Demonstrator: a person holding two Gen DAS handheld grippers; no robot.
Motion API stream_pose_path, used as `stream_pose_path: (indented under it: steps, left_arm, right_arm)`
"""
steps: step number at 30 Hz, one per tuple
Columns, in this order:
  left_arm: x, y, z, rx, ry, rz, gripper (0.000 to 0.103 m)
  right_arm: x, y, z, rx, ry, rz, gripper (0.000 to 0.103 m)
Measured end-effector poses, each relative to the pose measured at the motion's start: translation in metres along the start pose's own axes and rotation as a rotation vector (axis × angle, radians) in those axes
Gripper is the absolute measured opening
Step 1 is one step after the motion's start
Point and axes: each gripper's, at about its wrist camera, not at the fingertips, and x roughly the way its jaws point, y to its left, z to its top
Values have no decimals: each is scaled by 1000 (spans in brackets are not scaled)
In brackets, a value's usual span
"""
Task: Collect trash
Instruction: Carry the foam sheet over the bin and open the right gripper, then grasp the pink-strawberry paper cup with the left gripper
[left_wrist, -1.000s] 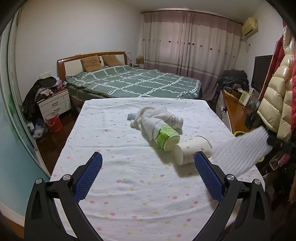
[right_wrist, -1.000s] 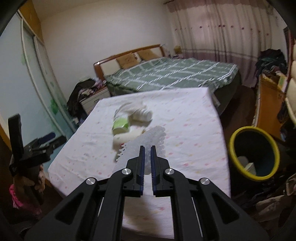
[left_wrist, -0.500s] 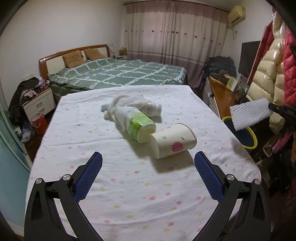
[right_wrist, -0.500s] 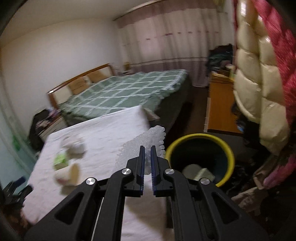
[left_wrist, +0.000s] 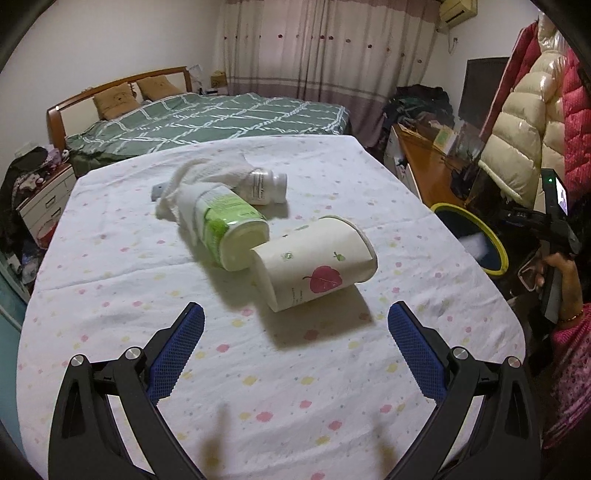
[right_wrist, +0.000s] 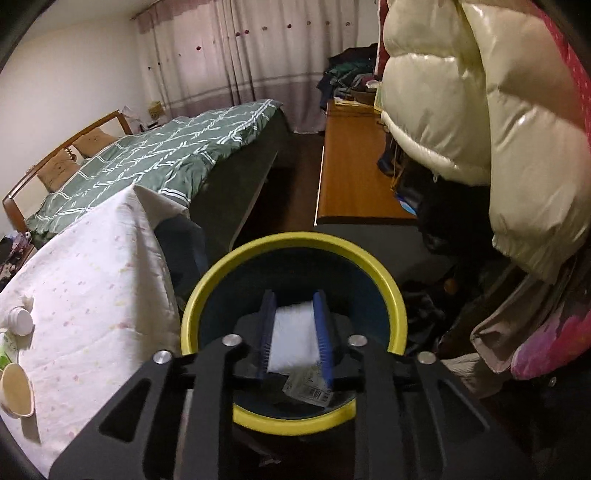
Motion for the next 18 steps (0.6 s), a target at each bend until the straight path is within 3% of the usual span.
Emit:
stream_pose_path:
  steps: [4,9,18]
  left_arm:
    - [16,2,4,9,21,-7,98]
    - [33,5,9,6,41,-33,98]
    - [41,-21,10,15,100,-226,98]
  right_arm:
    - [-3,5,-7,-27,-19,-7,32]
    - [-4,10,-8,-48,-24,-3,33]
    - [-3,8,-7,-38,-20,14,35]
